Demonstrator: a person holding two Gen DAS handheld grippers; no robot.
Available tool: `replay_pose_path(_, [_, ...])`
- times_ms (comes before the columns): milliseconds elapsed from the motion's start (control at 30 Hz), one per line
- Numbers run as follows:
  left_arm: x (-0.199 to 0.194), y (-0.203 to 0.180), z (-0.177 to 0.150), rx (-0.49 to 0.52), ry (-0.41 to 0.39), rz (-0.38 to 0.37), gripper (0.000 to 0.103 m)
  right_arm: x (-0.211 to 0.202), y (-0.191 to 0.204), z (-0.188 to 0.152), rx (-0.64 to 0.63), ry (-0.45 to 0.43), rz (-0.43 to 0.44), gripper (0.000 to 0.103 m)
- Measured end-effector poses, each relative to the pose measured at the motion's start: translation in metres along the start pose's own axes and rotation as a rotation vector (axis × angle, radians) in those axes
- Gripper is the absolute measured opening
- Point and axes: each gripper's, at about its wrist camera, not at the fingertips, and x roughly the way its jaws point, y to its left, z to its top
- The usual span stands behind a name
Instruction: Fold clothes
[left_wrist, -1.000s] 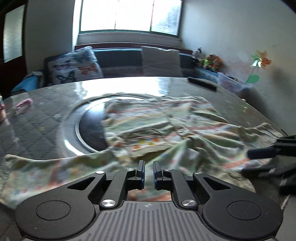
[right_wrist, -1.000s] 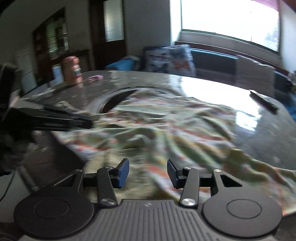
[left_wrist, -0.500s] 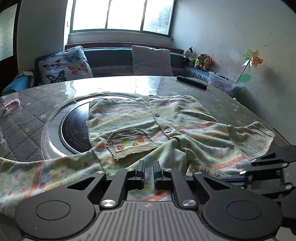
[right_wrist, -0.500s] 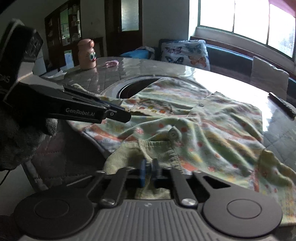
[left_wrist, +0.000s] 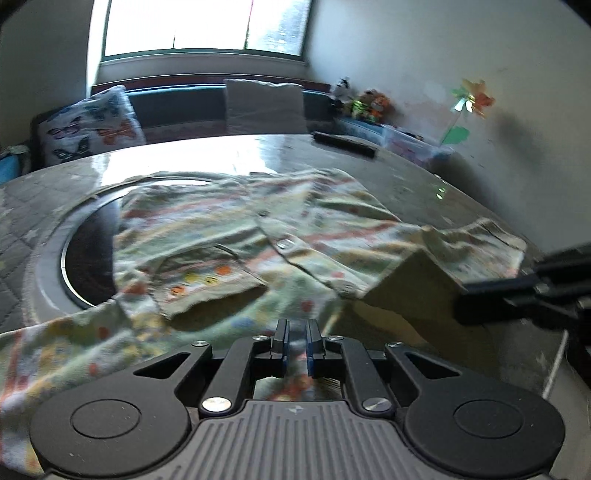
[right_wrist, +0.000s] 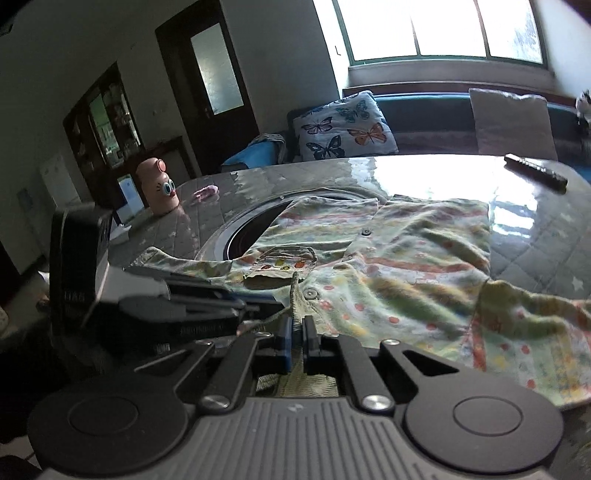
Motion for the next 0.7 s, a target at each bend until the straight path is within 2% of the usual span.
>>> replay_pose_path(367, [-0.014, -0.021, -0.02, 0.095, 0.007, -0.077, 0.009, 0.012, 0.008, -0.003, -0.022, 0.026, 0.023, 0.004])
replay_pose_path(533, [-0.022, -0.029, -0.03, 0.107, 0.014, -0.116, 0.009, 0.024, 0.015, -0.008, -0.048, 0.06, 0.038, 0.005])
replay_pose_path(700, [-0.038, -0.029, -0.033, 0.108, -0.001, -0.133, 0.01, 0.033, 0.02, -0.011, -0.064, 0.106, 0.076, 0.01])
